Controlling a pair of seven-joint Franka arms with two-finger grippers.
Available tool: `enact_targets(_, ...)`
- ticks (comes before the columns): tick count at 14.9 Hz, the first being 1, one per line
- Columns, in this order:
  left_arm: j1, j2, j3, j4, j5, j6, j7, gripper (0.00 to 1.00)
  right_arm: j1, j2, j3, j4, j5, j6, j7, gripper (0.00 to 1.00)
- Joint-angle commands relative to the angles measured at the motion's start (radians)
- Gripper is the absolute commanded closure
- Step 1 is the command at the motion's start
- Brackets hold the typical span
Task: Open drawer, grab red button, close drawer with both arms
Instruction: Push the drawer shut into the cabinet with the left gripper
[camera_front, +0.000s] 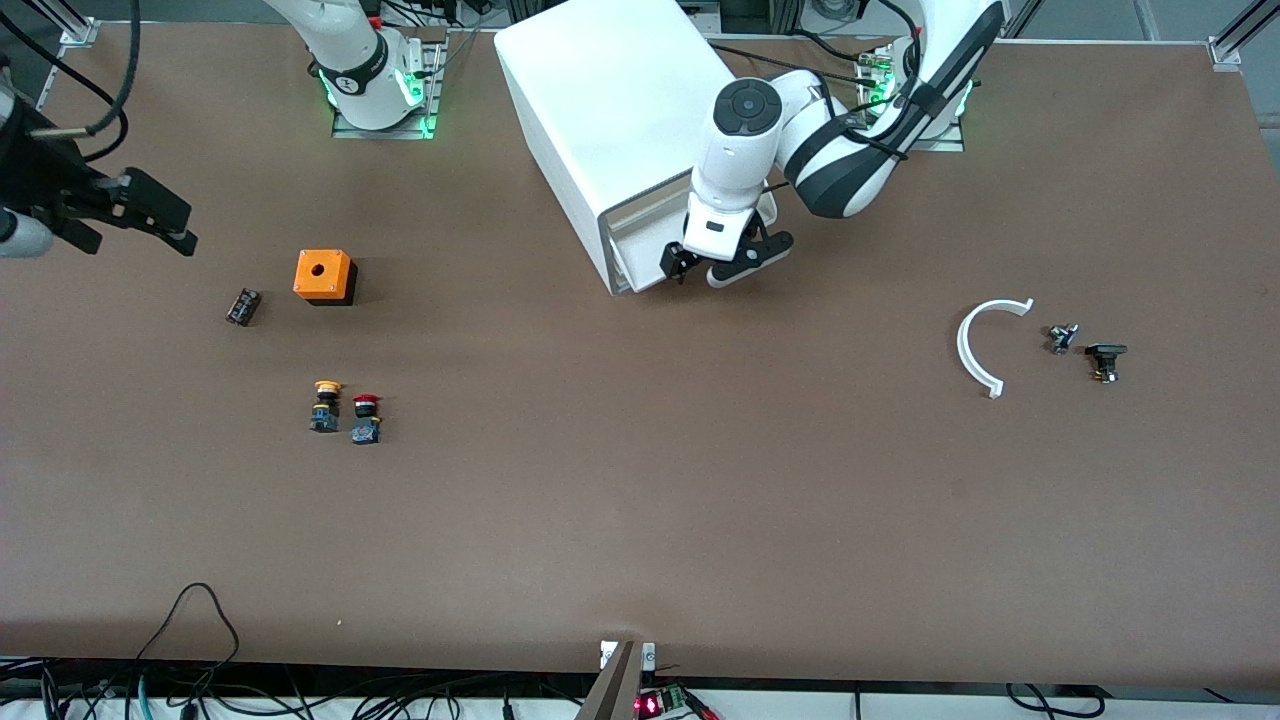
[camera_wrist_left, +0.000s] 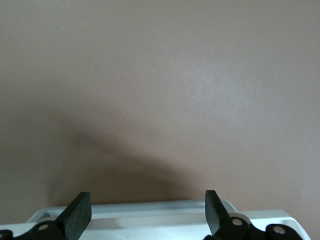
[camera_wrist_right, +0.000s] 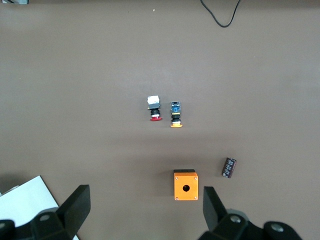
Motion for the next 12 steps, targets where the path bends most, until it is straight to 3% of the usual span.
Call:
enact_targets(1, 0.001, 0.000, -0.028, 0.002, -0.025, -0.053, -0.004, 0.00, -0.021, -0.002, 0.020, 0.012, -0.021, -0.023, 0.015, 0.00)
enact_targets(12, -0.005, 0.009, -0.077, 0.002, -0.028, -0.107, -0.003, 0.00, -0.024, -0.002, 0.008, -0.009, -0.006, 0.009, 0.015, 0.00)
